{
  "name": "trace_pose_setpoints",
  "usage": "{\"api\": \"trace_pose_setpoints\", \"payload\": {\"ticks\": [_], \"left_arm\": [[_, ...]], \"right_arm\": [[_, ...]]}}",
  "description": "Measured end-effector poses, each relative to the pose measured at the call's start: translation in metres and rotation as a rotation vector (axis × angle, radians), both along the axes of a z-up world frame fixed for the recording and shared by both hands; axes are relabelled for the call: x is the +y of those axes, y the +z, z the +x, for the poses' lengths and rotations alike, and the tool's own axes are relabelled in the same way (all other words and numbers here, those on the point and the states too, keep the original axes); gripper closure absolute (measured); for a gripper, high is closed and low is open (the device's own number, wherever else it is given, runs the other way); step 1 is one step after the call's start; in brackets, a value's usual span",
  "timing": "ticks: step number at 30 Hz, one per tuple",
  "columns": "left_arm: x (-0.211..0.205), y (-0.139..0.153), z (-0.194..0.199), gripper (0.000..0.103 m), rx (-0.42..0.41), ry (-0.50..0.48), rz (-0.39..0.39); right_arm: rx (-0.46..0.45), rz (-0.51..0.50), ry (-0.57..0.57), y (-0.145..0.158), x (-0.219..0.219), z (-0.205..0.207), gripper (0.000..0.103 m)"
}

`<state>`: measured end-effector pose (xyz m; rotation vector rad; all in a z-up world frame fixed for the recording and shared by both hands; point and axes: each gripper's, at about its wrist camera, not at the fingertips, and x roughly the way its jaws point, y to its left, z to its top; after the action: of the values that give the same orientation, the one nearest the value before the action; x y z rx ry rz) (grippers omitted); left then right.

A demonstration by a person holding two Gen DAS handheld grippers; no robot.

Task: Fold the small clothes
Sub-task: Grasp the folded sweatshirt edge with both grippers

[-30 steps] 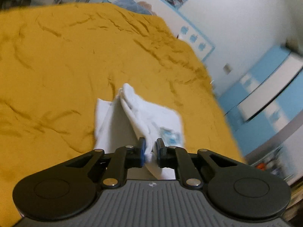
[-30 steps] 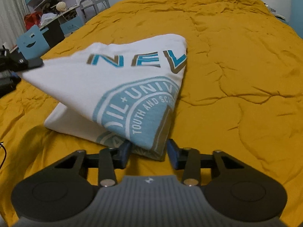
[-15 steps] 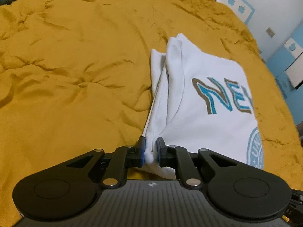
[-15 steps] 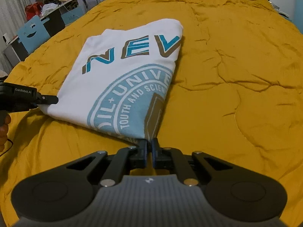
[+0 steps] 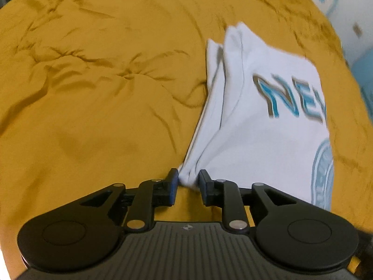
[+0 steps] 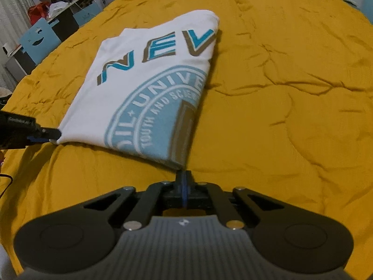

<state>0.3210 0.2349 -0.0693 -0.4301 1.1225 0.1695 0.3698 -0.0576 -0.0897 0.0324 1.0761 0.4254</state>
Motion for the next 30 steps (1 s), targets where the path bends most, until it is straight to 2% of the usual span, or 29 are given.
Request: {"api": "trace_pose_setpoints", "payload": {"ticks": [2,5,7,8,9,10,12,13,15,17,19,21,24,28,30], "left_arm": [[-0.003,0.009,0.002,0.075,0.023,-0.044,0.053],[-0.001,0.025,0.007,0.07,0.012,-0.059,0.099],[0.001,0.034,0.013,0.065,-0.032,-0.086,0.11],[0.002,0.037,0.017,0.059,-0.062,-0.1,0.107],[0.003,0.04,0.022,0.05,-0.089,-0.115,0.105],[0.005,0.041,0.029,0.047,-0.114,-0.13,0.109],[0.005,0.042,0.043,0.039,-0.159,-0.158,0.122],[0.006,0.042,0.05,0.036,-0.178,-0.171,0.133],[0.006,0.039,0.066,0.024,-0.225,-0.19,0.144],[0.01,0.033,0.081,0.018,-0.262,-0.204,0.106],[0.018,0.018,0.1,0.017,-0.268,-0.182,0.041],[0.026,0.003,0.115,0.018,-0.273,-0.175,0.009],[0.038,-0.017,0.132,0.017,-0.27,-0.167,-0.015],[0.054,-0.038,0.15,0.018,-0.298,-0.158,-0.182],[0.056,-0.044,0.159,0.023,-0.306,-0.163,-0.194]], "right_arm": [[-0.024,-0.017,-0.013,0.006,-0.006,0.0,0.103],[-0.083,-0.05,-0.041,0.016,-0.014,0.005,0.103],[-0.099,-0.024,-0.069,0.022,-0.021,0.012,0.103],[-0.106,-0.01,-0.079,0.024,-0.024,0.016,0.102],[-0.113,0.001,-0.086,0.027,-0.026,0.021,0.097],[-0.123,0.011,-0.092,0.028,-0.026,0.026,0.094],[-0.139,0.036,-0.103,0.03,-0.027,0.036,0.078],[-0.144,0.053,-0.111,0.03,-0.027,0.042,0.078],[-0.146,0.089,-0.129,0.03,-0.026,0.054,0.074],[-0.143,0.142,-0.151,0.029,-0.026,0.069,0.07],[-0.122,0.205,-0.168,0.025,-0.026,0.085,0.061],[-0.091,0.269,-0.19,0.019,-0.026,0.102,0.052],[-0.047,0.331,-0.222,0.006,-0.026,0.129,0.048],[0.004,0.4,-0.258,-0.013,-0.028,0.162,0.048],[0.028,0.43,-0.278,-0.023,-0.028,0.177,0.048]]}}
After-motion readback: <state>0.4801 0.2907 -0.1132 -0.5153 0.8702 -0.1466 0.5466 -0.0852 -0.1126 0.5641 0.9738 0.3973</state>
